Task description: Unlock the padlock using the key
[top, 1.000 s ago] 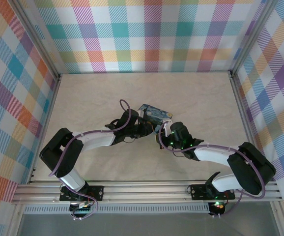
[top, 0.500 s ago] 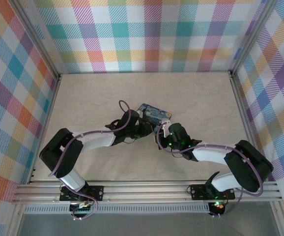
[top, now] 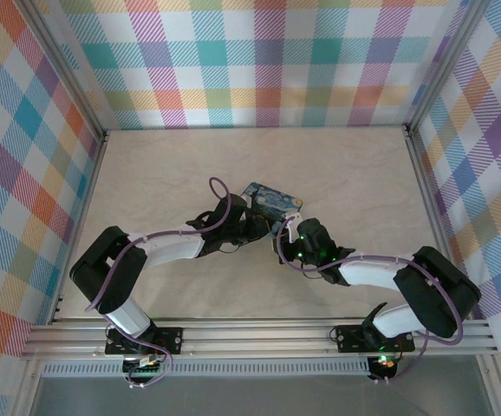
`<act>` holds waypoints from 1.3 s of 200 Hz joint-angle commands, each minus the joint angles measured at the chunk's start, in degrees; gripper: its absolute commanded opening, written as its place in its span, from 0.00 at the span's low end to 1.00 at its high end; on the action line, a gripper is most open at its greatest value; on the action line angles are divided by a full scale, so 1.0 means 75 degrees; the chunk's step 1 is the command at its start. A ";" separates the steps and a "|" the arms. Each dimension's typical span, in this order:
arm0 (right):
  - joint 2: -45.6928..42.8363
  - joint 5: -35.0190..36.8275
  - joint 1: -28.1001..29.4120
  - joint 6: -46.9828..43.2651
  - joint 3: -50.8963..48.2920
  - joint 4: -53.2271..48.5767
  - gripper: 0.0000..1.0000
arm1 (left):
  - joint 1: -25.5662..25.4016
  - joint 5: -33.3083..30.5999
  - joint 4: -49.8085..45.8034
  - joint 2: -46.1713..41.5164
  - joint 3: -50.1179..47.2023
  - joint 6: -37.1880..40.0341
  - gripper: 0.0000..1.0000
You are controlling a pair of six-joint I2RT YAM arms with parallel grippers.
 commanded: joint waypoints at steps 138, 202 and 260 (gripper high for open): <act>-0.0067 0.0411 0.0205 -0.0880 -0.0198 0.0974 0.00 | -0.0251 0.0159 -0.0259 -0.0078 0.0497 -0.0366 0.22; -0.0190 0.0156 0.0206 -0.0655 -0.0282 0.1413 0.00 | -0.0274 0.0101 -0.0332 0.0053 0.0599 -0.0416 0.22; -0.0240 -0.0224 0.0208 -0.0400 -0.0271 0.1814 0.00 | -0.0318 0.0066 -0.0335 0.0164 0.0637 -0.0428 0.22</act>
